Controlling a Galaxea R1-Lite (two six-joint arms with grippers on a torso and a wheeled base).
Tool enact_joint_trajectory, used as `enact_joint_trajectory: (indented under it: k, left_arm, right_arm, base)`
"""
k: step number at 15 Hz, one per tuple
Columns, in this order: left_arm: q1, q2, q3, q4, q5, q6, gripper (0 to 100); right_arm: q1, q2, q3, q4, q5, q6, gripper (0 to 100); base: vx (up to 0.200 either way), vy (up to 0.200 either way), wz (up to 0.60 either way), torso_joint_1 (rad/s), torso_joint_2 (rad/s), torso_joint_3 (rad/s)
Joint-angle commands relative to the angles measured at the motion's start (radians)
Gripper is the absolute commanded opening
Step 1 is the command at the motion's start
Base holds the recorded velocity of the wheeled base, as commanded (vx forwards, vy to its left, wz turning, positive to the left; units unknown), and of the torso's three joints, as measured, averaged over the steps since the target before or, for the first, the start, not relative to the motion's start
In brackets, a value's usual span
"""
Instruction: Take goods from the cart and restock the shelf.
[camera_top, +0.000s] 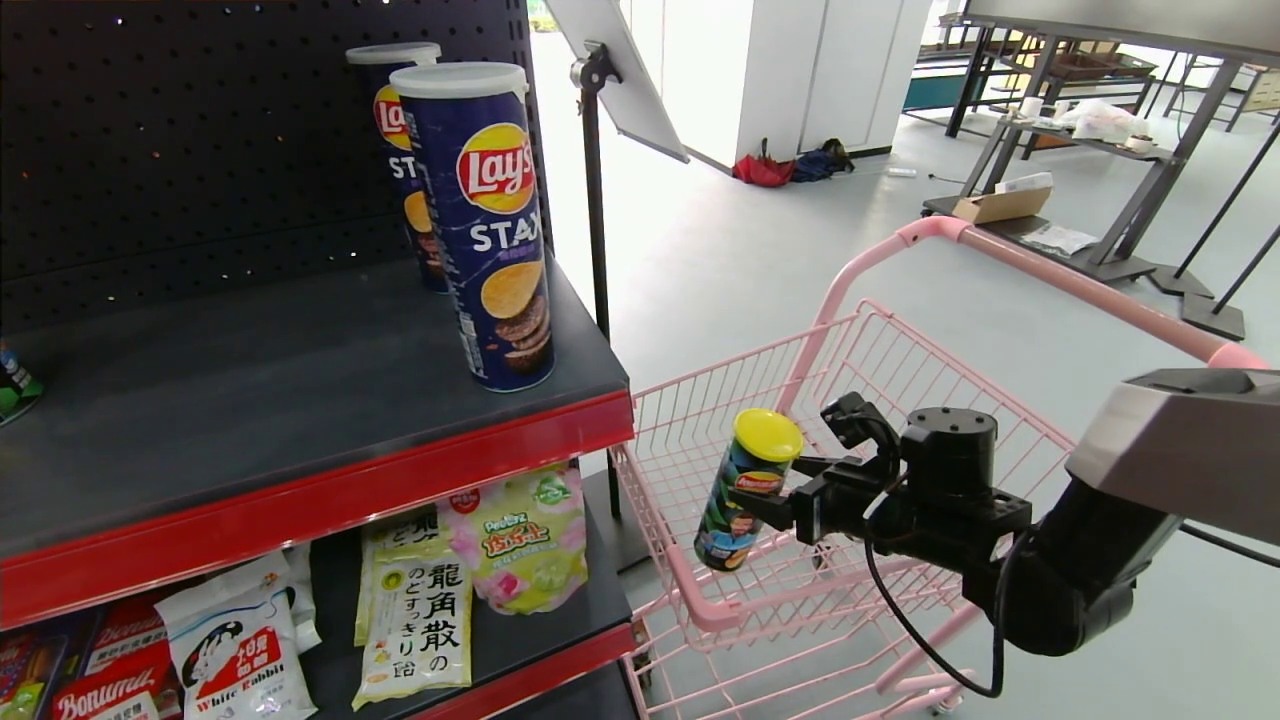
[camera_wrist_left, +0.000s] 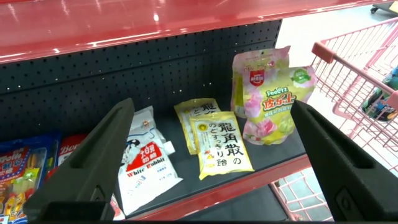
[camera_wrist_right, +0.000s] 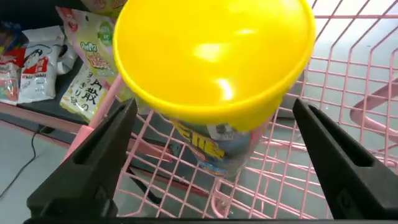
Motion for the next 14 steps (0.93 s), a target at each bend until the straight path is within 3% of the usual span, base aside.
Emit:
enact_joint_trajectory:
  k: [1, 10, 11, 14]
  left_arm:
    - [0.0, 0.002, -0.001, 0.0, 0.0, 0.0, 100]
    - [0.0, 0.002, -0.001, 0.0, 0.0, 0.002, 100]
    - [0.0, 0.002, -0.001, 0.0, 0.0, 0.0, 100]
    - [0.0, 0.002, -0.001, 0.0, 0.002, 0.003, 100]
  right_arm:
    - [0.009, 0.028, -0.031, -0.001, 0.0, 0.001, 100]
    - [0.022, 0.101, -0.129, 0.001, -0.038, 0.001, 100]
    - [0.022, 0.105, -0.134, -0.001, -0.04, 0.002, 0]
    - [0.025, 0.107, -0.134, -0.001, -0.04, 0.005, 0]
  base:
    - [0.0, 0.0, 0.0, 0.0, 0.0, 0.0]
    - [0.0, 0.0, 0.0, 0.0, 0.0, 0.0]
    - [0.0, 0.0, 0.0, 0.0, 0.0, 0.0]
    - [0.0, 0.0, 0.0, 0.0, 0.0, 0.0]
